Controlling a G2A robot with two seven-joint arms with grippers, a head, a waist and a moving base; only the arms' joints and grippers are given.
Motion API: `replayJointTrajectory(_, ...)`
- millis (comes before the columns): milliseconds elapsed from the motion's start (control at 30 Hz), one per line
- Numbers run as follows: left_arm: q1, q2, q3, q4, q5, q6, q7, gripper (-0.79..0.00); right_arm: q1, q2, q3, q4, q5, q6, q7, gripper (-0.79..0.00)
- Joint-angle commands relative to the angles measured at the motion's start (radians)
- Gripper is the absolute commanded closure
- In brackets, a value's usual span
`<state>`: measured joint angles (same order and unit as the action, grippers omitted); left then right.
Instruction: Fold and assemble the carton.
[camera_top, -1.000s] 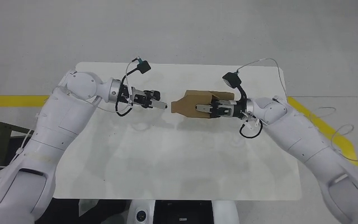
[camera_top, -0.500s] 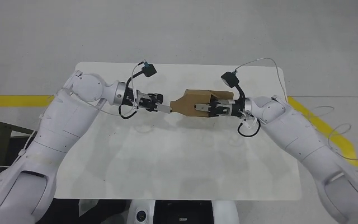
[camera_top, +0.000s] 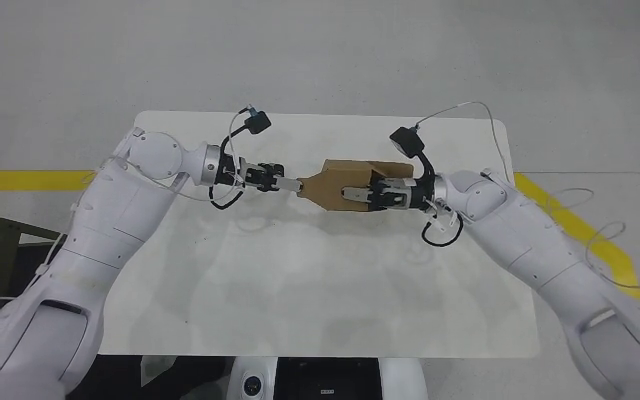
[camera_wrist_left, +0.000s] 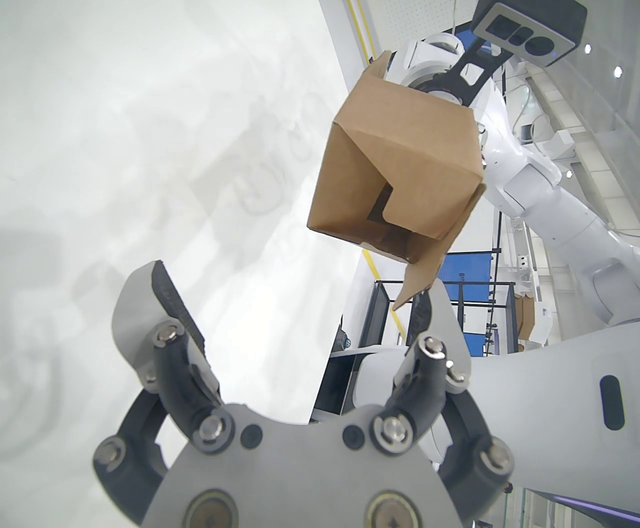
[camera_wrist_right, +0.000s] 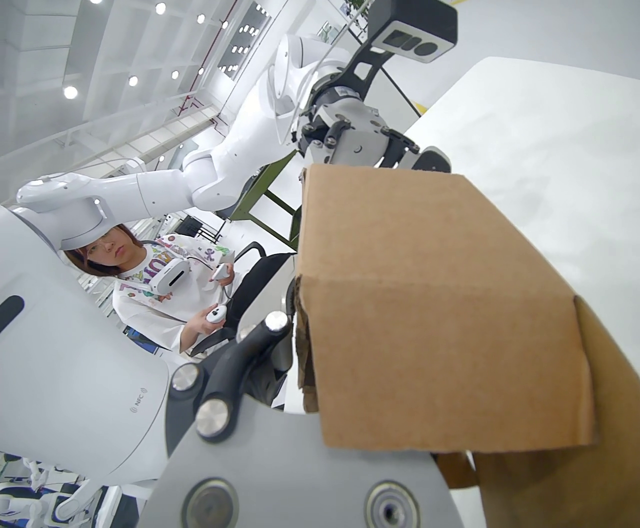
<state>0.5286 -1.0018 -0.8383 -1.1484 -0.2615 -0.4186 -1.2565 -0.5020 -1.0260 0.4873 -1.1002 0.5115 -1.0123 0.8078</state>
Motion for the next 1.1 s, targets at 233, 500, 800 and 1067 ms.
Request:
replayJointTrajectory(233, -0.011, -0.012, 0.012, 0.021, 0.001, 0.000, -0.004, -0.785, -0.018, 0.006, 0.004, -0.062, 0.004, 0.000, 0.000, 0.000)
replayJointTrajectory(500, -0.014, -0.020, 0.022, 0.015, 0.007, -0.006, -0.014, -0.785, -0.016, 0.004, -0.004, -0.100, 0.010, 0.000, 0.000, 0.000)
replayJointTrajectory(800, -0.016, -0.027, 0.023, 0.008, -0.003, -0.019, -0.028, -0.785, -0.006, -0.001, -0.019, -0.116, 0.011, 0.000, 0.000, 0.000)
replayJointTrajectory(1067, -0.016, -0.033, 0.026, 0.005, -0.017, -0.029, -0.044, -0.785, 0.005, -0.009, -0.033, -0.114, 0.015, 0.000, 0.000, 0.000)
